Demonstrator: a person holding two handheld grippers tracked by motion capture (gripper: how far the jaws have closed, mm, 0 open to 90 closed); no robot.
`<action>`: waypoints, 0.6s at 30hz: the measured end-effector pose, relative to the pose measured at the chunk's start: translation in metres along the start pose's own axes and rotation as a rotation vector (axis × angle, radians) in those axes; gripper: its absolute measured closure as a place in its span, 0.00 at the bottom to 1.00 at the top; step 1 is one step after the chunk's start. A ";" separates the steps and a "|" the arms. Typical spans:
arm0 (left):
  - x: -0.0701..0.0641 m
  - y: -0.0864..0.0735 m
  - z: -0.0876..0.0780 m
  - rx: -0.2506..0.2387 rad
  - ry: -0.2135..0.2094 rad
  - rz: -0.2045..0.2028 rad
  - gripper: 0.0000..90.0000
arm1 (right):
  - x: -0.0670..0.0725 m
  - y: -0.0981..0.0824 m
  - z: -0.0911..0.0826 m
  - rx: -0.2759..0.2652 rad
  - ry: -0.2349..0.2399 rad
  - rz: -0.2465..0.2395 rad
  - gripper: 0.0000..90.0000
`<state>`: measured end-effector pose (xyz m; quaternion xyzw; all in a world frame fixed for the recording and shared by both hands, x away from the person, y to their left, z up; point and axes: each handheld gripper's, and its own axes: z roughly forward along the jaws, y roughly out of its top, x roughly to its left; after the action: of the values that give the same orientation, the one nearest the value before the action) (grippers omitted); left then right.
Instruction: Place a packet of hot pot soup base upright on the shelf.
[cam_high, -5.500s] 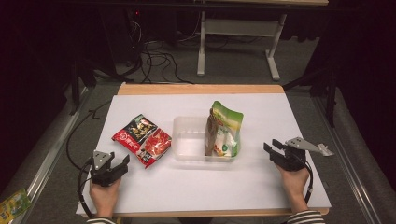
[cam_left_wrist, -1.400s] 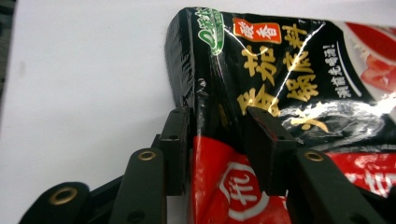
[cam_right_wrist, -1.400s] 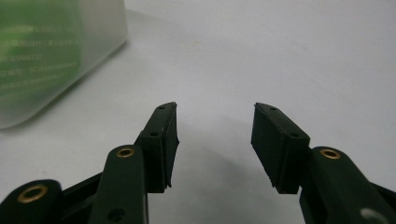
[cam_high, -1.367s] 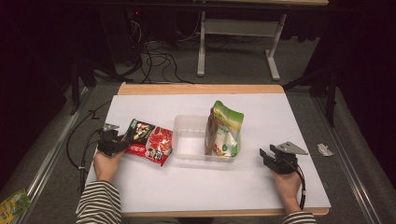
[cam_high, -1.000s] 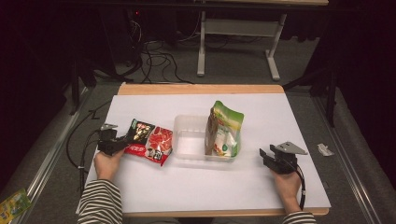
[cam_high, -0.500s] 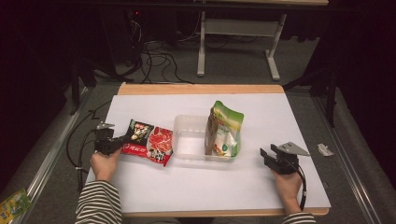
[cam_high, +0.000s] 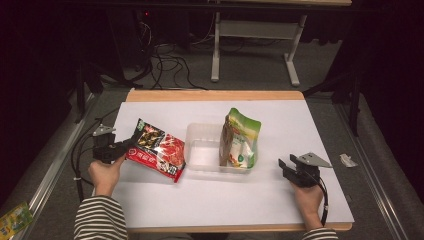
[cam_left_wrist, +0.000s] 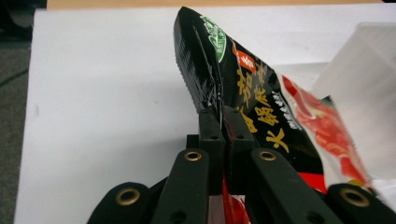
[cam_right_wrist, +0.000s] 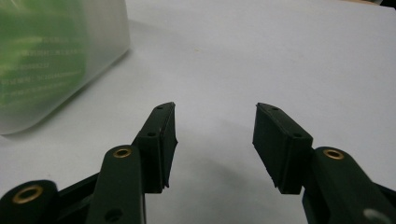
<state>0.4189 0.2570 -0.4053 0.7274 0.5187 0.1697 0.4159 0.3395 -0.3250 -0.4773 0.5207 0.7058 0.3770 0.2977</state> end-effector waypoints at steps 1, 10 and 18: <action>-0.002 0.002 -0.003 -0.005 -0.001 0.009 0.99 | 0.000 0.000 0.000 -0.002 0.000 -0.005 0.55; -0.017 0.016 -0.020 -0.040 -0.026 0.047 0.99 | 0.001 0.000 0.000 0.002 -0.004 -0.002 0.55; -0.034 0.026 -0.029 -0.052 -0.035 0.100 0.99 | 0.002 0.000 0.001 0.004 -0.001 -0.015 0.55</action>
<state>0.4020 0.2359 -0.3614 0.7442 0.4698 0.1910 0.4347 0.3401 -0.3231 -0.4776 0.5162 0.7104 0.3730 0.2996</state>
